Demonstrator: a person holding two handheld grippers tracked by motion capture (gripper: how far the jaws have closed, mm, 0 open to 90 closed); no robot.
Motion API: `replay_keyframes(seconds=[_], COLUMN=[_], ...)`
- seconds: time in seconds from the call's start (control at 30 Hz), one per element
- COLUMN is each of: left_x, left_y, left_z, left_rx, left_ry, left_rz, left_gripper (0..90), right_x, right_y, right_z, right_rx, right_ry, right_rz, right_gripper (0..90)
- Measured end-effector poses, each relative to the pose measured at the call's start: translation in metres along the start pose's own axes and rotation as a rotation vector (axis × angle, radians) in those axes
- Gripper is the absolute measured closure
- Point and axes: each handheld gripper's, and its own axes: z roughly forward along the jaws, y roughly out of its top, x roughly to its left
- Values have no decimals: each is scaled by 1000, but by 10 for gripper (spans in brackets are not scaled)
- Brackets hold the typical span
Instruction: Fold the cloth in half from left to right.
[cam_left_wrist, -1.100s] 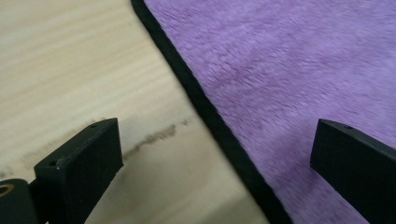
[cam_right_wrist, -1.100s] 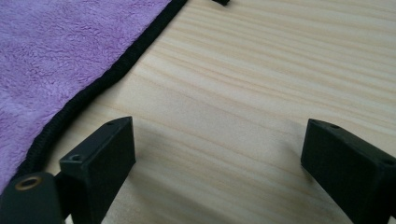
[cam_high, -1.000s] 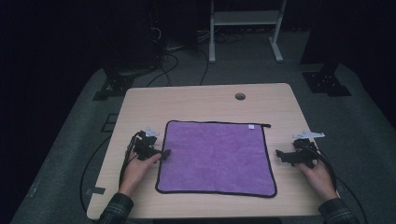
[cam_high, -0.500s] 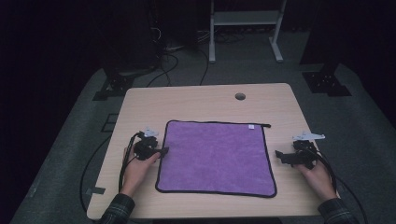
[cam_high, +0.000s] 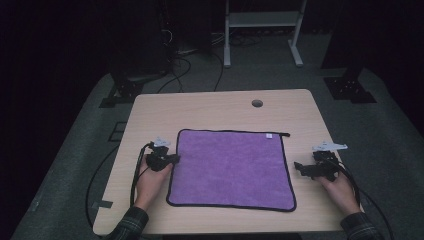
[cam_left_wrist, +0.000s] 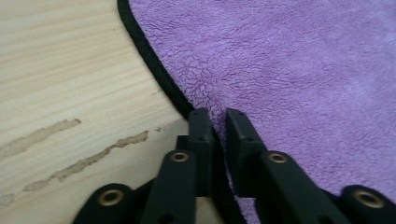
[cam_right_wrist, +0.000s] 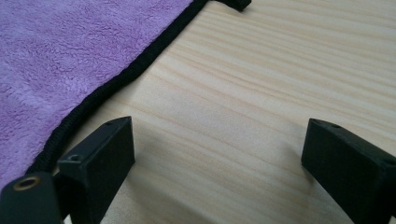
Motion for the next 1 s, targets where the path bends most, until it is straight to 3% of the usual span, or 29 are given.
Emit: replay_keyframes(seconds=[0.3, 0.37, 0.73, 1.0], left_x=[7, 9, 33, 46], left_y=[2, 1, -5, -8], left_z=[-3, -6, -26, -38], left_rx=[30, 28, 15, 13], left_ry=[-35, -43, -25, 3], left_rz=[-74, -81, -133, -142], left_gripper=[867, 867, 867, 866], right_x=[1, 1, 1, 3], right_y=[1, 1, 2, 1], right_z=[1, 2, 3, 2], right_rx=[2, 8, 20, 20], right_ry=[-9, -10, -14, -30], right_rz=[13, 10, 14, 30], right_gripper=[68, 20, 6, 6])
